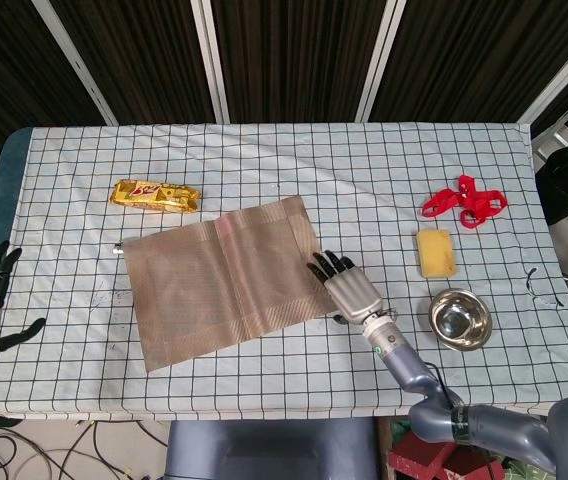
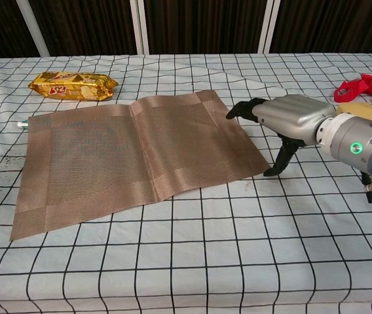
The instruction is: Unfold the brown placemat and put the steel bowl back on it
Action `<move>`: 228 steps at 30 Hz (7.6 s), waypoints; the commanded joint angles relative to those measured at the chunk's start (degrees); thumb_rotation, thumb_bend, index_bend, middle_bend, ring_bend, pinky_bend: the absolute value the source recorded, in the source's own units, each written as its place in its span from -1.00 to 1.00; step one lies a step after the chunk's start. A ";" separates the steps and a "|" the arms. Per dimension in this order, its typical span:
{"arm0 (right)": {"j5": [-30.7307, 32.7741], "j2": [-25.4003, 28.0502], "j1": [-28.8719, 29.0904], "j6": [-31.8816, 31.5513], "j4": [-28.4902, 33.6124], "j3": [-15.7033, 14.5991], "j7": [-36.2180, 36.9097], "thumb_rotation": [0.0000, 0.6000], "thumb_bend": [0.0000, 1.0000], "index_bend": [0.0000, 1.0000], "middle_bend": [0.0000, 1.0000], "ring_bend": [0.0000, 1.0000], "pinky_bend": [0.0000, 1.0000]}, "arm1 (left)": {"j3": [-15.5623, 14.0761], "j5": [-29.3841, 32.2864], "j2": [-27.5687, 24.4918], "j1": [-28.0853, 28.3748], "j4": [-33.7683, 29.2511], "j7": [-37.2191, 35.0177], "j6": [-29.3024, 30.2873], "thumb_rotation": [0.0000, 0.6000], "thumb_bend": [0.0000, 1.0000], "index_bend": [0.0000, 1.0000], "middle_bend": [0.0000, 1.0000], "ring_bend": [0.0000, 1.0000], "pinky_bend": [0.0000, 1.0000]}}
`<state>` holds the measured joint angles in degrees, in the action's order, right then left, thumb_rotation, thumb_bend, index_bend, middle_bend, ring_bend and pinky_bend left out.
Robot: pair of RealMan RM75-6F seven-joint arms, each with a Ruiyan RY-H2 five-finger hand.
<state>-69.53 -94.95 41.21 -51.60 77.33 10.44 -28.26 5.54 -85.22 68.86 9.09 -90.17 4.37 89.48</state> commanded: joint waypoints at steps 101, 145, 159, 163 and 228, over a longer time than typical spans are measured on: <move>-13.23 4.12 -14.20 -18.59 12.16 -13.96 9.13 1.00 -0.13 0.30 -0.50 -0.88 -0.65 | -1.42 -1.82 -0.67 -1.08 -3.36 -0.73 -2.10 1.00 -0.97 -1.00 -1.00 -1.00 -1.00; -12.46 2.08 -19.85 -18.49 13.68 -13.42 4.03 1.00 -0.69 -0.47 -0.86 -0.89 -0.65 | -1.49 -1.97 -1.17 -1.26 -3.74 -1.21 -2.43 1.00 -0.97 -1.00 -1.00 -1.00 -1.00; -13.91 7.51 -23.05 -22.89 18.57 -13.76 2.97 1.00 -0.83 -0.63 -0.90 -0.91 -0.65 | -1.47 -2.07 -1.51 -1.30 -3.80 -1.52 -2.43 1.00 -0.97 -1.00 -1.00 -1.00 -1.00; -11.96 9.36 -25.48 -27.10 20.20 -11.95 2.20 1.00 -0.79 -0.44 -0.82 -0.90 -0.65 | -1.39 -1.98 -1.58 -1.29 -3.82 -1.59 -2.47 1.00 -0.97 -1.00 -1.00 -1.00 -1.00; 0.72 8.75 -23.03 -26.56 16.39 -4.53 -5.83 1.00 -0.13 0.70 -0.13 -0.53 -0.44 | -1.14 -1.77 -1.95 -1.51 -4.30 -1.88 -2.29 1.00 -0.97 -1.00 -1.00 -1.00 -1.00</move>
<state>-67.36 -86.45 17.85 -77.78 92.31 6.10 -34.09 4.40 -87.00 66.91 7.58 -94.47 2.50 87.19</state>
